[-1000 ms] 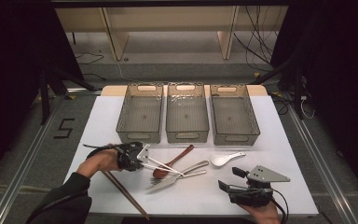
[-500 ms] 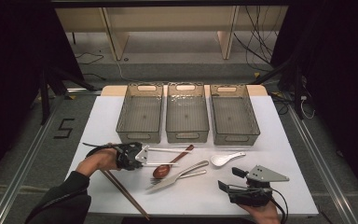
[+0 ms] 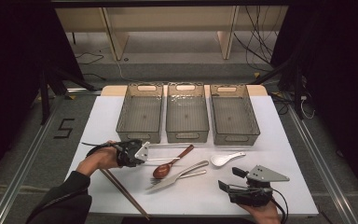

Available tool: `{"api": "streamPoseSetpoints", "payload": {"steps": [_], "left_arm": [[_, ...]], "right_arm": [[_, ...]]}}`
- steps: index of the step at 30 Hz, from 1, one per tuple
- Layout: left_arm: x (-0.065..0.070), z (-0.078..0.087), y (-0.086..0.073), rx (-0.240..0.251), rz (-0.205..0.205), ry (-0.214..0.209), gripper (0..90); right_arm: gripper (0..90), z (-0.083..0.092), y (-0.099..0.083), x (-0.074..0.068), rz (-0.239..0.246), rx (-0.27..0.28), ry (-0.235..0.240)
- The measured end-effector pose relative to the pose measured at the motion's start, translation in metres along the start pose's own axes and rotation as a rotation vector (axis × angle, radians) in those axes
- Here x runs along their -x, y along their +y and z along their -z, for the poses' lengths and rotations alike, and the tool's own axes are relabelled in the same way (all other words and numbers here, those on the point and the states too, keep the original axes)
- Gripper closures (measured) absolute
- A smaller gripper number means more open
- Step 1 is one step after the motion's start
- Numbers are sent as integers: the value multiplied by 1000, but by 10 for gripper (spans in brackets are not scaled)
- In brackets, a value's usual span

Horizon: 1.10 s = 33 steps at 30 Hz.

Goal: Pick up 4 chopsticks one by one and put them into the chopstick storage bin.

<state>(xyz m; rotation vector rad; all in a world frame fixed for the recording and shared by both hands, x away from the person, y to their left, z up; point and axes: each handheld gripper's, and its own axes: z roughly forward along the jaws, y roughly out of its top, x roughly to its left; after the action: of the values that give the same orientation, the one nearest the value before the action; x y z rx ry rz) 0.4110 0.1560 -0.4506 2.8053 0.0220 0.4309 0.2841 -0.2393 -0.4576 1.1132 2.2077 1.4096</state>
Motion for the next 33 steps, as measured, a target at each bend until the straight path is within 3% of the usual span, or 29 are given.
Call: {"api": "streamPoseSetpoints", "payload": {"steps": [9, 18, 28, 33], "left_arm": [[-10, 20, 4, 75, 119, 26, 845], [-23, 44, 12, 194, 281, 66, 845], [-53, 65, 20, 268, 512, 167, 845], [-68, 68, 21, 278, 574, 200, 844]], "right_arm": [[266, 0, 0, 0, 0, 2, -1], [267, 1, 0, 0, 0, 4, -2], [266, 1, 0, 0, 0, 4, -2], [266, 1, 0, 0, 0, 6, 0]]}}
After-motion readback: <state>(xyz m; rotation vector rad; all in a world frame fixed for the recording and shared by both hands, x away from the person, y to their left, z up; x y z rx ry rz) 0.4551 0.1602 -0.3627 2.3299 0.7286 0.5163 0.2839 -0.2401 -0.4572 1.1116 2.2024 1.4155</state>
